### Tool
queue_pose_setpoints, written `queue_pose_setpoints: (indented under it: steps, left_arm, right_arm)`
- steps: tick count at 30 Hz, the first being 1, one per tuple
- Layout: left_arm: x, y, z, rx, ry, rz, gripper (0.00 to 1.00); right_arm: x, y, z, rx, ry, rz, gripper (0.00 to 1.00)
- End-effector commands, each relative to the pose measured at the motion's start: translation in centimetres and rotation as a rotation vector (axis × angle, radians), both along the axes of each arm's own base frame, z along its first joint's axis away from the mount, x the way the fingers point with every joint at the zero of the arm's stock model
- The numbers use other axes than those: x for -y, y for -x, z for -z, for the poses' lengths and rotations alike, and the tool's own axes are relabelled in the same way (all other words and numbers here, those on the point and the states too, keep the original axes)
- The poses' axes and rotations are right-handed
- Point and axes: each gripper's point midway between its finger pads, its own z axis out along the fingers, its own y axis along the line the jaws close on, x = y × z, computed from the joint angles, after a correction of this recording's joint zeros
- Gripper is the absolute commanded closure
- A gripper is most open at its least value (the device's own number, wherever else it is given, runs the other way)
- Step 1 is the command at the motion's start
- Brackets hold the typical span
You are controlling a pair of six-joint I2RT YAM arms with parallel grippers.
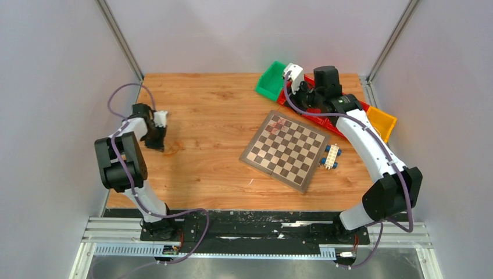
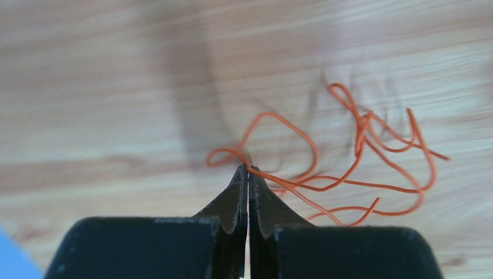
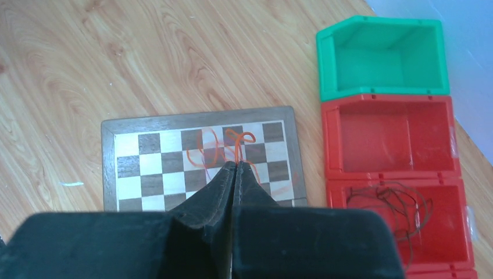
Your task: Untangle the cables
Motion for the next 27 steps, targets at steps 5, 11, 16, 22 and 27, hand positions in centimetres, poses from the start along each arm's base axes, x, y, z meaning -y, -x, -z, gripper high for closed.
queue_pose_setpoints:
  steps: [5, 11, 16, 22, 27]
  left_arm:
    - [-1.1, 0.1, -7.9, 0.143, 0.181, 0.068, 1.0]
    - [5.6, -0.3, -16.2, 0.329, 0.514, 0.115, 1.0]
    - [10.5, 1.1, -21.0, 0.425, 0.623, 0.248, 1.0]
    - [15.6, 3.4, -25.1, 0.462, 0.814, 0.36, 1.0]
    - [18.5, 4.9, -28.4, 0.499, 0.943, 0.462, 1.0]
  right_arm:
    - [-3.0, 3.6, -2.7, -0.074, -0.161, -0.164, 1.0]
    - [-11.3, 8.2, -2.9, -0.224, -0.273, -0.445, 1.0]
    - [-15.7, 8.3, -2.3, -0.265, -0.279, -0.511, 0.14]
    - [-18.2, 6.4, -4.3, -0.167, -0.322, -0.545, 0.01]
    - [-21.0, 8.0, -3.5, -0.141, -0.343, -0.631, 0.0]
